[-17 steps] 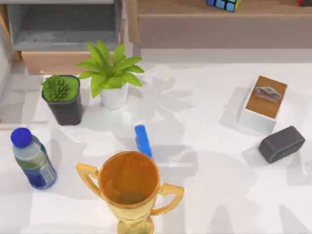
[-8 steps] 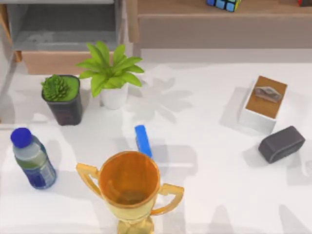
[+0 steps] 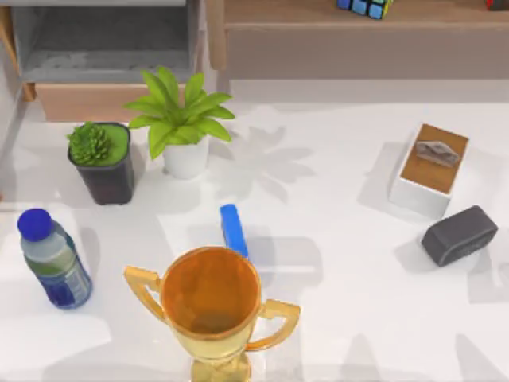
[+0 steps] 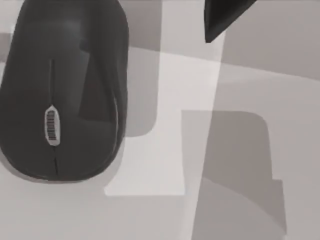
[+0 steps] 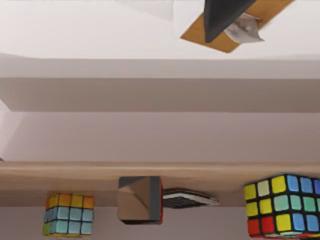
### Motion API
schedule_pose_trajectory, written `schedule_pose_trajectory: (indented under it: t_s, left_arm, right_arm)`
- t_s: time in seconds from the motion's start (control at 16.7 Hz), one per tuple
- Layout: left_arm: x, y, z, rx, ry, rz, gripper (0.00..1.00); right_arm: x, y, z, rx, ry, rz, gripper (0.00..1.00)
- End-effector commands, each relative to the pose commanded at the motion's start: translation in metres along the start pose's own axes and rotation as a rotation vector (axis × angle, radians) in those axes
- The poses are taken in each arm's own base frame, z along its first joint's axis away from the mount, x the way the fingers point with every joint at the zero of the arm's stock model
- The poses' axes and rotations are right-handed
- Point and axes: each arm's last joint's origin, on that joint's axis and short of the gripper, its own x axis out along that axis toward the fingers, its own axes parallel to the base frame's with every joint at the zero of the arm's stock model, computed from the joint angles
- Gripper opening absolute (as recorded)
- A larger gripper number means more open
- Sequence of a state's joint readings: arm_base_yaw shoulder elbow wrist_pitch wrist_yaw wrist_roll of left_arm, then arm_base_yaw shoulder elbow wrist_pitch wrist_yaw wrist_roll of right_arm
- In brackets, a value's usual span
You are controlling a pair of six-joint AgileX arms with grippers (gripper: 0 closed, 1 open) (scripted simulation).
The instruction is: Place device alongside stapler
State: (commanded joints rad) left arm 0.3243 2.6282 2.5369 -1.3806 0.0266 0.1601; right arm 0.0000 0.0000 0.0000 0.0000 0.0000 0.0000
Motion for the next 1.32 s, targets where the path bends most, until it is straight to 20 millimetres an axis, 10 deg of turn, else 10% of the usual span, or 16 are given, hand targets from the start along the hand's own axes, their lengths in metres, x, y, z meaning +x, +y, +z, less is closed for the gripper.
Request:
schedule_pose_trajectory:
  t_s: [0.9,1.32]
  left_arm:
    - [0.030,0.000,0.000,0.000,0.000,0.000,1.00]
    - [0.030,0.000,0.000,0.000,0.000,0.000,0.47]
  right_arm:
    - [0.000,0.000,0.000,0.000,0.000,0.000,1.00]
    - [0.000,0.000,0.000,0.000,0.000,0.000,1.00]
